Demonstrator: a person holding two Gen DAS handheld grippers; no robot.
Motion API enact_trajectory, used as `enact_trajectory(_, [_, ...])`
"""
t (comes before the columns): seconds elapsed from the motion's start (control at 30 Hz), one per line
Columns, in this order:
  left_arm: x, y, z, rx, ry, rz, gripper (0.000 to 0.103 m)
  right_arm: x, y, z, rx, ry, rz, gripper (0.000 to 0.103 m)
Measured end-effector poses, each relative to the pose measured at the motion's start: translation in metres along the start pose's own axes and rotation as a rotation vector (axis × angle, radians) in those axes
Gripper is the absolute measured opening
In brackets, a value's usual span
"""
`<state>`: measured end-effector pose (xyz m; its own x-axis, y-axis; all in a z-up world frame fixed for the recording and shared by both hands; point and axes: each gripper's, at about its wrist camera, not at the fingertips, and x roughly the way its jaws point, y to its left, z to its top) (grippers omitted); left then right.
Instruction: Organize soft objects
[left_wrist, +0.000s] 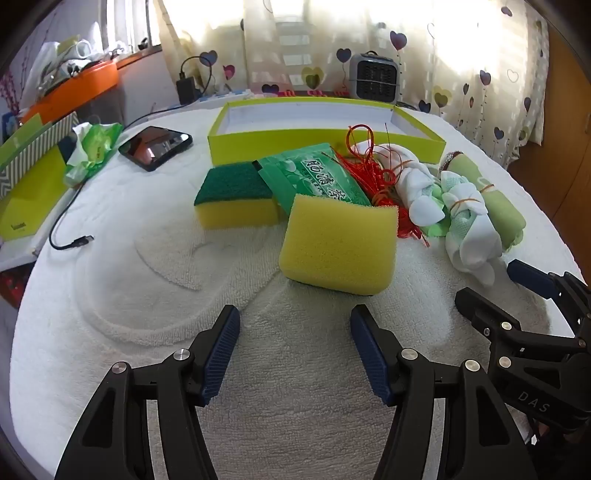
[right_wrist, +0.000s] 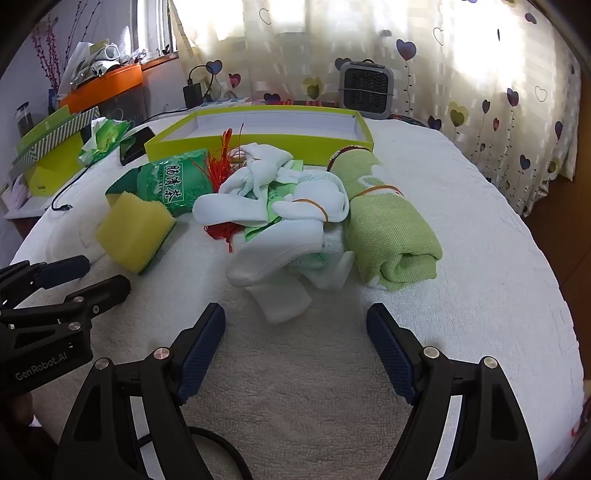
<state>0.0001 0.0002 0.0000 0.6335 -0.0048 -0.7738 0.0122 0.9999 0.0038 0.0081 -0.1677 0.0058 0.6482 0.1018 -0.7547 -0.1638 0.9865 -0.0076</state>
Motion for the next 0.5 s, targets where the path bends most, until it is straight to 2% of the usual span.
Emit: enact_trajectory(0.5, [-0.0001,0.0,0.0,0.0,-0.003,0.0,0.062,-0.0002,-0.0004,-0.0006,0.0,-0.001,0.0,0.079])
